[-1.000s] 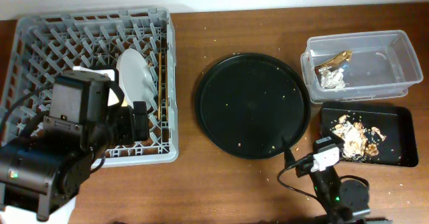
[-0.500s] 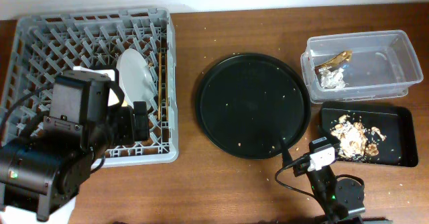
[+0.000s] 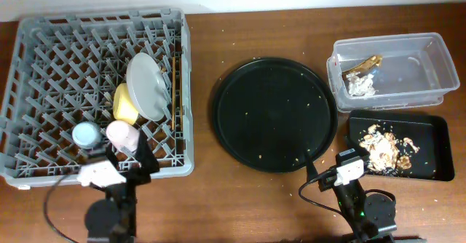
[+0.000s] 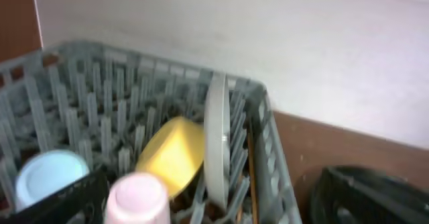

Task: Sort waste into correct bins and load items into the dishwasher rack

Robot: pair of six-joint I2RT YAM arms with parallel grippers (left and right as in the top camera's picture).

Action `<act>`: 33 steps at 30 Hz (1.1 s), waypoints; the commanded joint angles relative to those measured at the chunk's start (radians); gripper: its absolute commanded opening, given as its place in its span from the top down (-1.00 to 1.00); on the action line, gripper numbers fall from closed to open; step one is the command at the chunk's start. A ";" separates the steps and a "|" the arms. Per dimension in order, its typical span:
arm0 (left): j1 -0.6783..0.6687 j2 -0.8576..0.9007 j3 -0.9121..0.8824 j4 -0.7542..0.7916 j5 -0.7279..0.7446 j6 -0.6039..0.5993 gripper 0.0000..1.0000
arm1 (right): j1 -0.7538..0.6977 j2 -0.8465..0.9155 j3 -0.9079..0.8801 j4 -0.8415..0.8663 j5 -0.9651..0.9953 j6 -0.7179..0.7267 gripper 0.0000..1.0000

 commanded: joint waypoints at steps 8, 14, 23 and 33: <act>0.006 -0.230 -0.274 0.069 0.032 0.012 -0.99 | -0.006 -0.008 -0.008 -0.001 -0.003 -0.007 -0.97; 0.006 -0.230 -0.274 0.069 0.031 0.012 -0.98 | -0.006 -0.008 -0.008 -0.001 -0.003 -0.007 -0.97; 0.006 -0.230 -0.274 0.069 0.032 0.012 -0.99 | -0.006 -0.008 -0.008 -0.001 -0.002 -0.007 -0.97; 0.006 -0.230 -0.274 0.069 0.031 0.012 -0.99 | -0.006 -0.008 -0.008 -0.001 -0.002 -0.007 -0.97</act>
